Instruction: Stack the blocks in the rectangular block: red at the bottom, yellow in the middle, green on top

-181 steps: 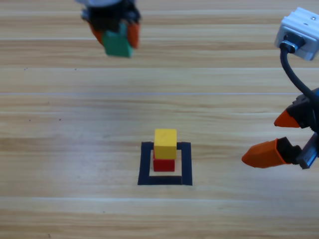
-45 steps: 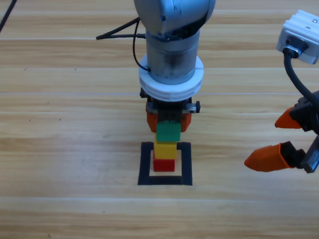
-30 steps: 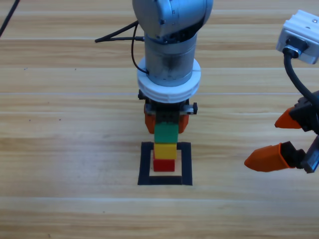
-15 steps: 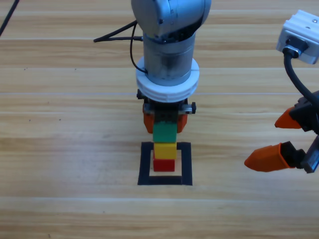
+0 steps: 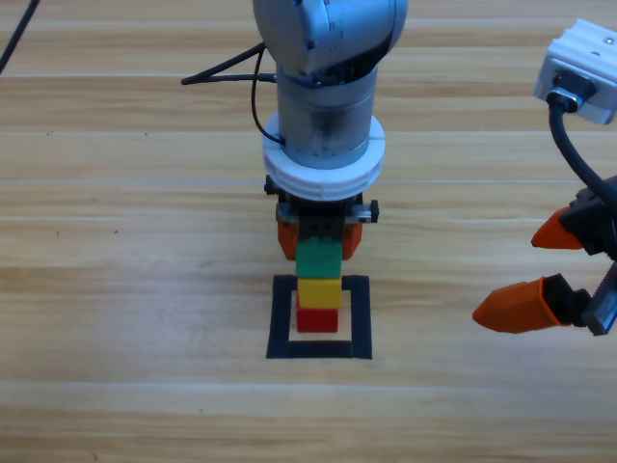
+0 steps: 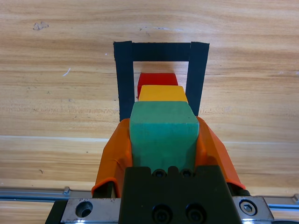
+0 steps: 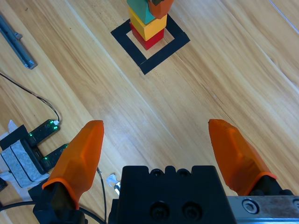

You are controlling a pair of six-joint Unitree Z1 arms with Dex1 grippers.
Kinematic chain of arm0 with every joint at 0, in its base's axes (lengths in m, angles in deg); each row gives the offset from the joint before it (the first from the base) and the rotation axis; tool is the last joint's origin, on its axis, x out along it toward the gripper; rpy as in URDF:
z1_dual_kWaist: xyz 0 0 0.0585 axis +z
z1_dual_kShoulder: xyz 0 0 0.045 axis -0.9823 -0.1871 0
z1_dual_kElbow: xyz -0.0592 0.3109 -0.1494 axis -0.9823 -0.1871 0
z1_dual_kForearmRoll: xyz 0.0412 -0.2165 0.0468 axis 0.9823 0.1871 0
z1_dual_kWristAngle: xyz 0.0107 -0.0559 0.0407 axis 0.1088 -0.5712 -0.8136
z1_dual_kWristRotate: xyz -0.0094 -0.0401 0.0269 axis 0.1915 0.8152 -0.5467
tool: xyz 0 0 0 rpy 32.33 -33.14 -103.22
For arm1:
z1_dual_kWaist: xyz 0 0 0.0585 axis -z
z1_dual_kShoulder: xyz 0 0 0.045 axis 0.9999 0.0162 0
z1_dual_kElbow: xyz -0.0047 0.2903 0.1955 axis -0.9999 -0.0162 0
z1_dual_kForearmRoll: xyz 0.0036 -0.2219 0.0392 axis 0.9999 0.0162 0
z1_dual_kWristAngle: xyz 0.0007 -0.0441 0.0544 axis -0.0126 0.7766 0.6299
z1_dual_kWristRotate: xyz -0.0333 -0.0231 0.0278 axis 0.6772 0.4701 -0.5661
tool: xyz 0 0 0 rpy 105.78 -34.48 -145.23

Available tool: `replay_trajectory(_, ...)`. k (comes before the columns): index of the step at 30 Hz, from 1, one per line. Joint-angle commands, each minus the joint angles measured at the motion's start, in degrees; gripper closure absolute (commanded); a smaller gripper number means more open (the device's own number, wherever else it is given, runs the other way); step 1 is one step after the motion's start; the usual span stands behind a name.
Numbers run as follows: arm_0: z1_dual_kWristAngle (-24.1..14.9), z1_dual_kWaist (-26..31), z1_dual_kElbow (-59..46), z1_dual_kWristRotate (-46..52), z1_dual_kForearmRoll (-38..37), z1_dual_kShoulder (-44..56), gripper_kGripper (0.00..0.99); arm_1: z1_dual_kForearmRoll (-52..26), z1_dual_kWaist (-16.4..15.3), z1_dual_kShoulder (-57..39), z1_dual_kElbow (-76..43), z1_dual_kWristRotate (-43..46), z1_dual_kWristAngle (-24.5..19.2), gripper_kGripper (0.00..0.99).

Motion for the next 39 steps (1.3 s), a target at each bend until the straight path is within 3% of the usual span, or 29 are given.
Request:
replay_trajectory(1, 0.61, 0.92, -1.67, -0.66, -0.63, -2.14, 0.990, -0.52, 1.30, -0.01, -1.64, 0.30, -0.25, 0.000)
replay_trajectory(6, 0.61, 0.92, -3.25, -0.84, -2.04, -1.70, 0.990, -0.52, 1.30, -0.01, -1.64, 0.30, -0.25, 0.000)
replay_trajectory(9, 1.22, 0.84, -10.28, -1.37, -7.66, 1.29, 0.990, -0.52, 1.30, -0.01, -1.64, 0.30, -0.25, 0.000)
replay_trajectory(14, 1.31, 0.92, -17.49, -2.16, -13.73, 6.91, 0.649, -0.52, 1.30, -0.01, -1.64, 0.30, -0.25, 0.000)
replay_trajectory(16, 1.40, 0.84, -18.63, -2.25, -14.61, 8.14, 0.404, -0.43, 1.30, -0.01, -1.64, 0.30, -0.25, 0.000)
replay_trajectory(18, 1.31, 0.92, -20.13, -2.07, -14.69, 9.46, 0.083, -0.52, 1.30, -0.01, -1.64, 0.30, -0.25, 0.000)
replay_trajectory(19, 1.22, 0.84, -21.18, -2.07, -14.69, 10.51, 0.010, -0.52, 1.30, -0.01, -1.64, 0.30, -0.25, 0.000)
replay_trajectory(29, 0.70, 0.84, -19.95, -4.09, -12.41, 12.89, 0.000, -0.52, 1.30, -0.01, -1.64, 0.30, -0.25, 0.000)
replay_trajectory(35, -1.15, 0.04, -7.29, -5.41, -5.20, 11.04, 0.000, -0.43, 1.30, -0.10, -1.73, 0.30, -0.25, 0.000)
replay_trajectory(39, -4.84, -1.98, 3.08, -7.43, 0.60, 12.36, 0.000, -0.43, 1.30, -0.27, -1.73, 0.30, -0.34, 0.000)
